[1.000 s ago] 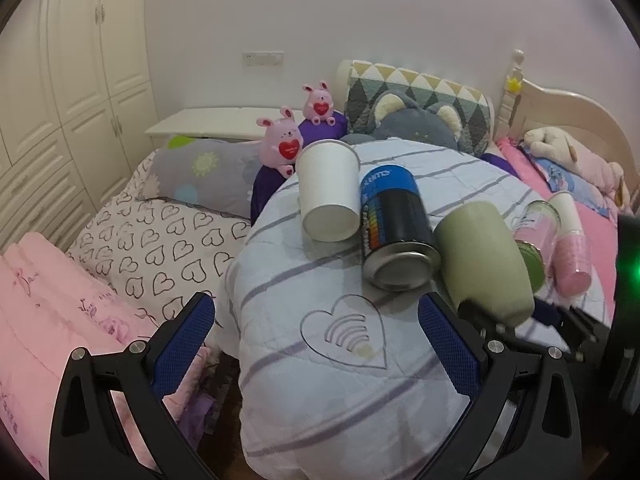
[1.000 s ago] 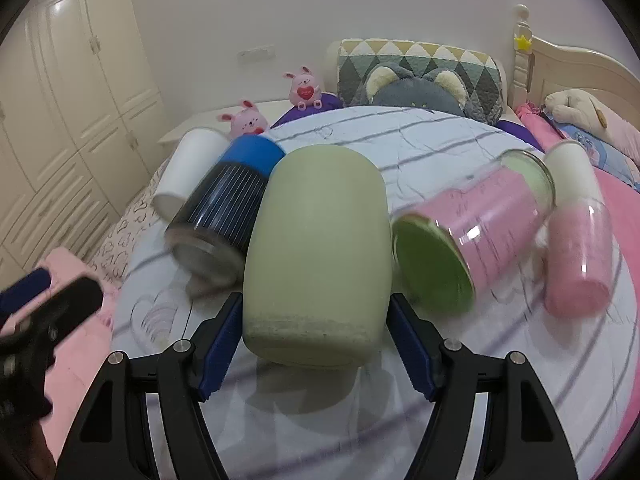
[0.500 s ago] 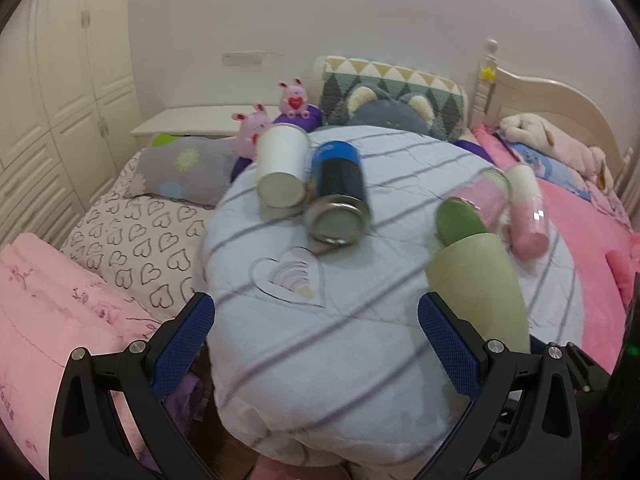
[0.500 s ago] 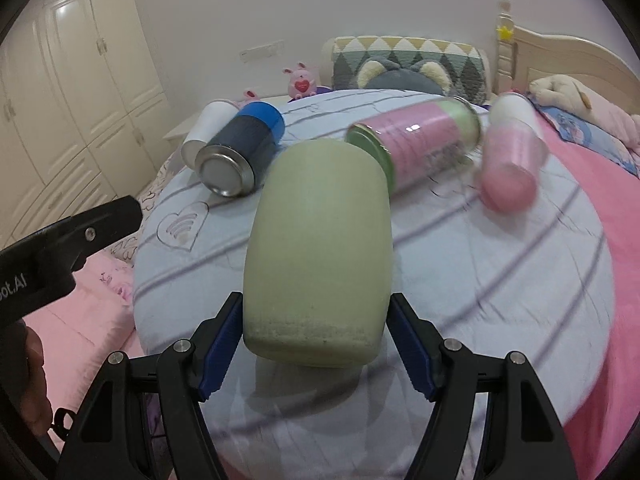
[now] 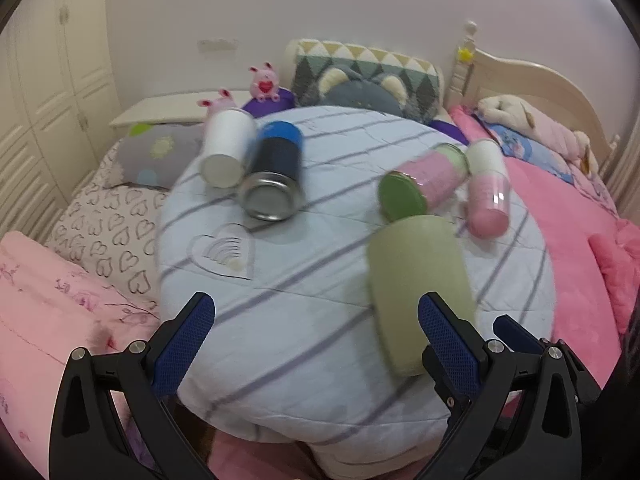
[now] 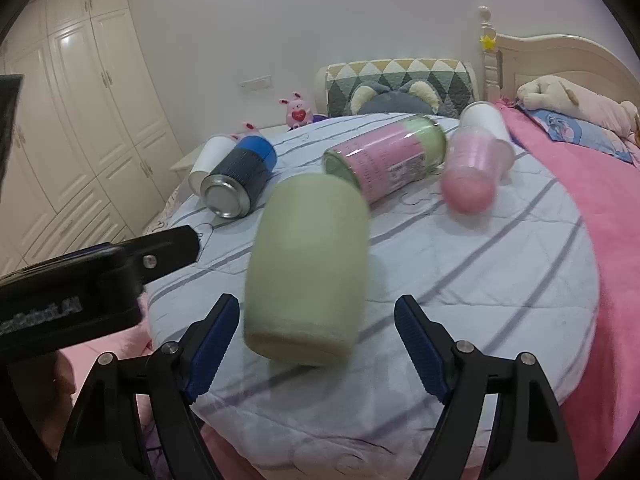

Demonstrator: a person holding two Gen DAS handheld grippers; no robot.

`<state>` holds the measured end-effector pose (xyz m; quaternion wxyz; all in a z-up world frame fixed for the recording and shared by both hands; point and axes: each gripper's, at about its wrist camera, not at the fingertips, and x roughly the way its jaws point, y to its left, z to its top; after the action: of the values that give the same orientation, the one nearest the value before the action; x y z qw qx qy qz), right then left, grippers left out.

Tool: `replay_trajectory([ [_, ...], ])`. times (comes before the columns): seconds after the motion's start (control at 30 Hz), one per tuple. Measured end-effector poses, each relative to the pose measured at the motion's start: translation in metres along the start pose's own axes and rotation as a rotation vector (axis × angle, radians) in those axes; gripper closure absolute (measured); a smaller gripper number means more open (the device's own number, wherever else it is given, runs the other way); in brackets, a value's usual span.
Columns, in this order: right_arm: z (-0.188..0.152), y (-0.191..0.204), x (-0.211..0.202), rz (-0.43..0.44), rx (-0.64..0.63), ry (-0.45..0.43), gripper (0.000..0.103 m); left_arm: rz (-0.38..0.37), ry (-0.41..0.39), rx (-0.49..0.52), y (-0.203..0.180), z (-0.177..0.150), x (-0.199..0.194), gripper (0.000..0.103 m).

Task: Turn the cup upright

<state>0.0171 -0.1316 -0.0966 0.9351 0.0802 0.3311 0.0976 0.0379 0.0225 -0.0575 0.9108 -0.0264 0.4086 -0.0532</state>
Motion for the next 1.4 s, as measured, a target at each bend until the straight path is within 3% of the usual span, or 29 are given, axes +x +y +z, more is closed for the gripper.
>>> replay_trajectory([
  [0.23, -0.004, -0.042, -0.024, 0.008, 0.011, -0.024, 0.021, -0.042, 0.098, 0.011, -0.046, 0.009, 0.027, 0.000],
  [0.63, 0.005, -0.082, -0.011, -0.052, -0.032, -0.012, 0.021, 0.010, 0.226, -0.041, -0.081, 0.017, 0.072, 0.000],
  [1.0, 0.007, -0.091, 0.000, -0.048, -0.077, 0.007, 0.021, 0.048, 0.224, -0.046, -0.085, 0.022, 0.082, 0.001],
  [1.07, 0.007, -0.090, 0.001, -0.043, -0.079, 0.009, 0.021, 0.050, 0.220, -0.037, -0.086, 0.023, 0.082, 0.013],
  [1.17, 0.007, -0.089, 0.002, -0.040, -0.084, 0.012, 0.021, 0.068, 0.210, -0.019, -0.086, 0.023, 0.082, 0.022],
  [1.4, 0.015, -0.087, 0.005, -0.011, -0.116, 0.019, 0.021, 0.042, 0.163, 0.023, -0.086, 0.021, 0.073, 0.022],
])
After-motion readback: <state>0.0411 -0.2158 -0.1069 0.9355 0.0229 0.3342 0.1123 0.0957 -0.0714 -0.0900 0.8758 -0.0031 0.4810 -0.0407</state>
